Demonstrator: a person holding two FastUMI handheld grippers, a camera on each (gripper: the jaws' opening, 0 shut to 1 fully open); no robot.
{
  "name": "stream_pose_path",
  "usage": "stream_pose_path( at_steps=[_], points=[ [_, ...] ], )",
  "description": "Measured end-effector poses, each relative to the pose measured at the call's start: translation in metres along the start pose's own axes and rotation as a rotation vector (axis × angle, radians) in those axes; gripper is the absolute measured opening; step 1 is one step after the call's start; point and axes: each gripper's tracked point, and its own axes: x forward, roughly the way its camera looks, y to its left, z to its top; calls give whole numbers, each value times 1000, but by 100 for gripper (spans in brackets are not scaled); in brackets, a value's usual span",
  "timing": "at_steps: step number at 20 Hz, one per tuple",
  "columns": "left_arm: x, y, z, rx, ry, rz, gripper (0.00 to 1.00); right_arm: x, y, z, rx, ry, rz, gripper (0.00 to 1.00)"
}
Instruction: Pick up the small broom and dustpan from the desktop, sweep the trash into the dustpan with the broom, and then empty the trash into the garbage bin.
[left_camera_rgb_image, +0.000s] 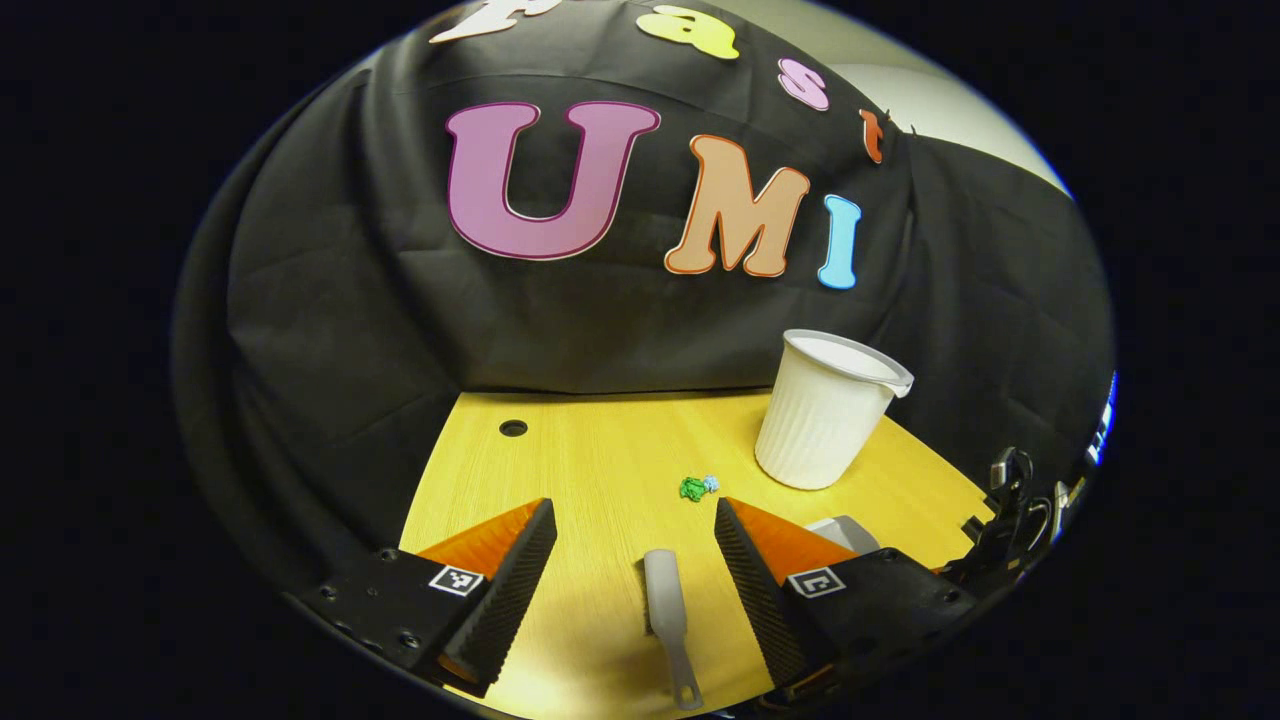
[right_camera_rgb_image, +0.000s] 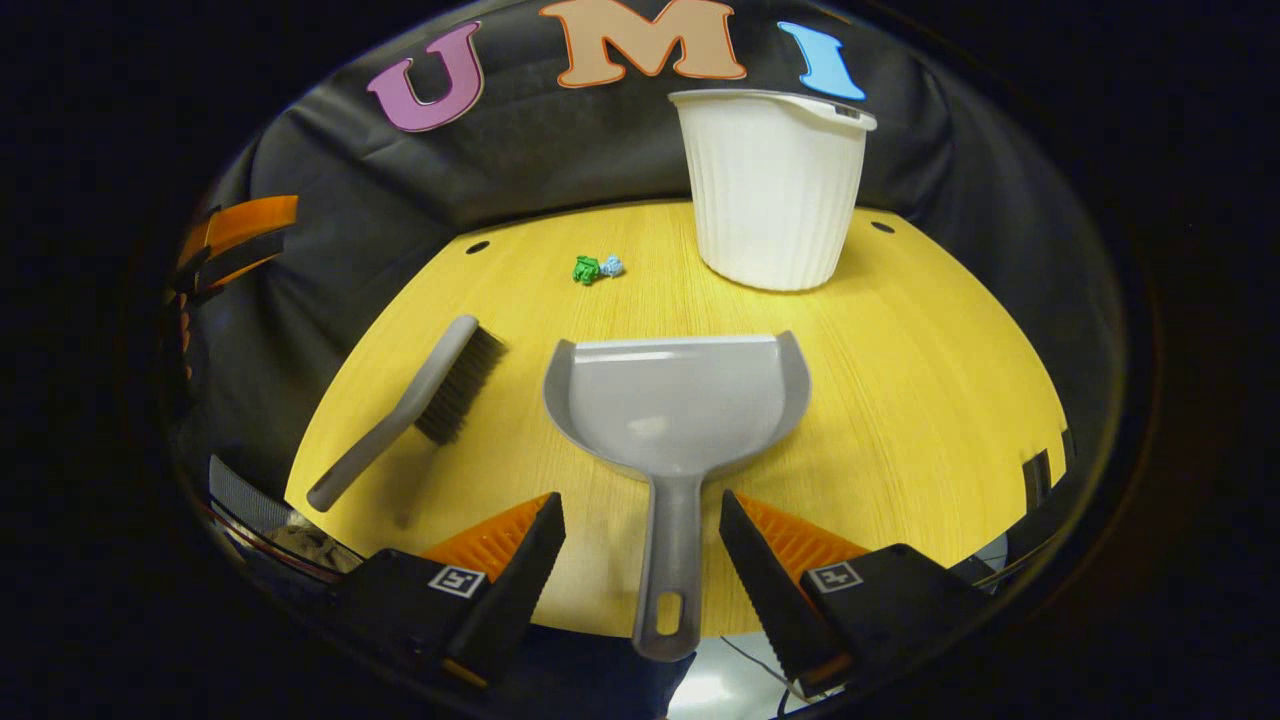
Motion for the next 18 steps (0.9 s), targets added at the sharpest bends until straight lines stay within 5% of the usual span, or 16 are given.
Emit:
stream_pose_path(
  at_steps=[8, 11, 13, 16, 17, 18],
  points=[
    [-12, 2, -23, -27, 40, 48, 94, 26, -15, -8, 71, 63, 2, 100],
    [-17, 5, -29, -58, 48, 72, 94, 33, -17, -7, 56, 80, 8, 82],
    [-19, 10, -32, -69, 50, 100, 94, 38, -16, -7, 49, 90, 20, 81],
    [-21, 15, -35, -96, 50, 132, 91, 42, -14, -8, 32, 104, 33, 61],
    [-23, 17, -35, -103, 50, 143, 92, 44, -14, -9, 32, 117, 29, 65],
    [-24, 19, -37, -109, 50, 156, 94, 46, -12, -11, 36, 130, 36, 51]
  ],
)
